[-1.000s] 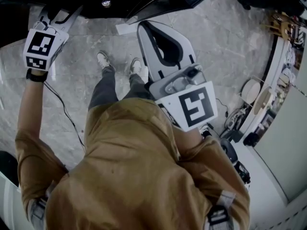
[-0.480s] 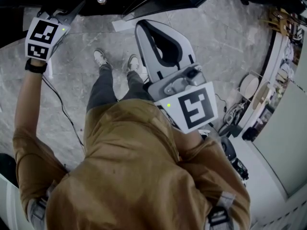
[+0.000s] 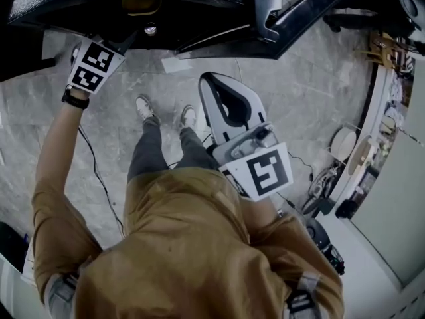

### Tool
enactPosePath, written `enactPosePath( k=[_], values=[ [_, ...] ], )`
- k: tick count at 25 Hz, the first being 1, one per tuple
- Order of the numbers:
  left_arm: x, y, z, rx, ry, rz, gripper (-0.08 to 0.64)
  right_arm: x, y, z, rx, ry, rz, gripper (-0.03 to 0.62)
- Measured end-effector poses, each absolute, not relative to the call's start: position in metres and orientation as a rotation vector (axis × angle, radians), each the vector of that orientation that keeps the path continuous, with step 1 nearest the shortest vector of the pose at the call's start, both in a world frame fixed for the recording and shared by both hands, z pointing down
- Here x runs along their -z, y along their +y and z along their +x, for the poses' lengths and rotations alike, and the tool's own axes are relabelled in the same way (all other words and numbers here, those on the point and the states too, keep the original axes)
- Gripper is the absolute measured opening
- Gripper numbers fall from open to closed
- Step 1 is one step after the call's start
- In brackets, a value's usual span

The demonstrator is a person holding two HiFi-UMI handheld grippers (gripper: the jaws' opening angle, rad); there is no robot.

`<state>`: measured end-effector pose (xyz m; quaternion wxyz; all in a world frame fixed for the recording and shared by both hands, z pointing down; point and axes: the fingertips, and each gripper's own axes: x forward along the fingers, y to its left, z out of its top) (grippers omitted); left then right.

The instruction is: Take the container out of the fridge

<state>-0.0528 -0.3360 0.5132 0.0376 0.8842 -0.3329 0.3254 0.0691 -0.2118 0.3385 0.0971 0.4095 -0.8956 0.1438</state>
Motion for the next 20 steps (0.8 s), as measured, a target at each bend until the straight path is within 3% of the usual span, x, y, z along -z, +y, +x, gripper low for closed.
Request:
enactPosePath(
  k=[20],
  values=[
    [-0.546,-0.366,-0.032,-1.321,-0.806,2.754,0.178,-0.345,-0.22,0.056,-0.459,-2.633,1.153,0.0]
  ],
)
